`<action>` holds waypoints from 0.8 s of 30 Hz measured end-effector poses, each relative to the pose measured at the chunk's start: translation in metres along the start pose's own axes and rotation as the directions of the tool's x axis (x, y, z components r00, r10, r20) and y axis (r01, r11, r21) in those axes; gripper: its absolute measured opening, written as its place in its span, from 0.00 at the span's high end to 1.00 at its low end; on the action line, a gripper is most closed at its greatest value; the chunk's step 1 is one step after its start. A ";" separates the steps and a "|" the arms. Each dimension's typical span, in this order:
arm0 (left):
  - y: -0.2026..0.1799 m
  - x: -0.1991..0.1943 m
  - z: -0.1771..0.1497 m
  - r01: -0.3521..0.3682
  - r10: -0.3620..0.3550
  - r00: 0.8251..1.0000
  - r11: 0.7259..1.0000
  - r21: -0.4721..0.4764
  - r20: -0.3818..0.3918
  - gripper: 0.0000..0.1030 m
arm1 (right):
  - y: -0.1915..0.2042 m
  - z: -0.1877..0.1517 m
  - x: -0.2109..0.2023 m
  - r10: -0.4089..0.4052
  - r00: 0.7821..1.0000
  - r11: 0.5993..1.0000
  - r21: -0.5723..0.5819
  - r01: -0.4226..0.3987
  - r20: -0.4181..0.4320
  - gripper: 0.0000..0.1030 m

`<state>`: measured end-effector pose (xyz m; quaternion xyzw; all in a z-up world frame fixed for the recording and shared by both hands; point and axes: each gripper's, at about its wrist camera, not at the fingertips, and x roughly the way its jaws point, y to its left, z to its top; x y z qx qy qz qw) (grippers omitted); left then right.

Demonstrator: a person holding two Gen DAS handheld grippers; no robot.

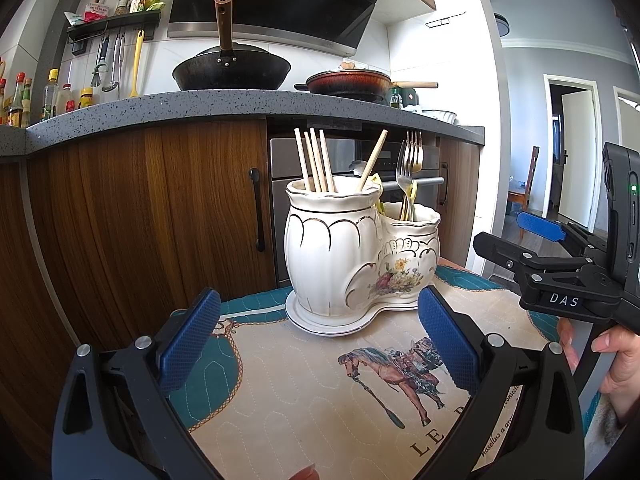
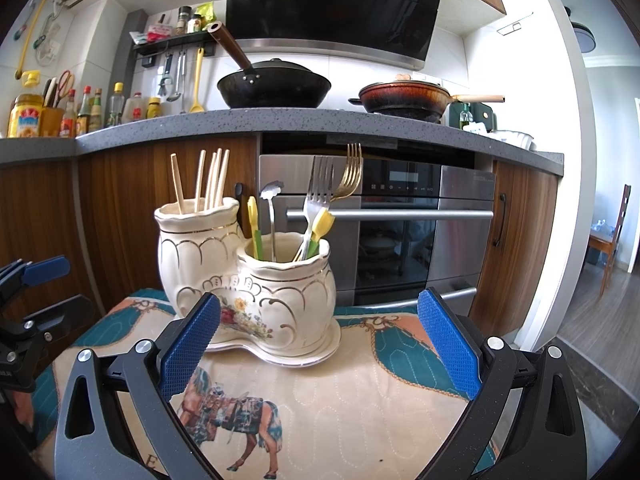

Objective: Organize utensils

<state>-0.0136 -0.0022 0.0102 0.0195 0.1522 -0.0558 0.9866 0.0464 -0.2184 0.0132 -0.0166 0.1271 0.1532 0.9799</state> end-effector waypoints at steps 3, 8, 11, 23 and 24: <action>0.000 0.000 0.000 0.000 0.000 1.000 1.000 0.000 0.000 0.05 | 0.000 0.000 0.000 0.000 1.000 1.000 0.001 0.000 0.000 0.05; 0.000 0.001 0.000 -0.009 0.009 1.000 1.000 -0.001 -0.002 0.05 | 0.000 0.000 0.000 0.000 1.000 1.000 0.000 0.000 -0.001 0.05; 0.001 0.004 -0.002 -0.021 0.021 1.000 1.000 -0.006 -0.009 0.05 | 0.000 0.000 0.000 0.000 1.000 1.000 0.001 0.000 -0.001 0.05; 0.006 0.007 -0.004 -0.035 0.034 0.999 0.999 -0.032 -0.030 0.05 | 0.000 0.000 0.000 0.000 1.000 1.000 0.000 0.000 -0.002 0.05; 0.006 0.006 -0.005 -0.035 0.035 0.999 0.999 -0.032 -0.031 0.05 | 0.000 0.000 0.000 0.000 1.000 1.000 0.000 0.000 -0.002 0.05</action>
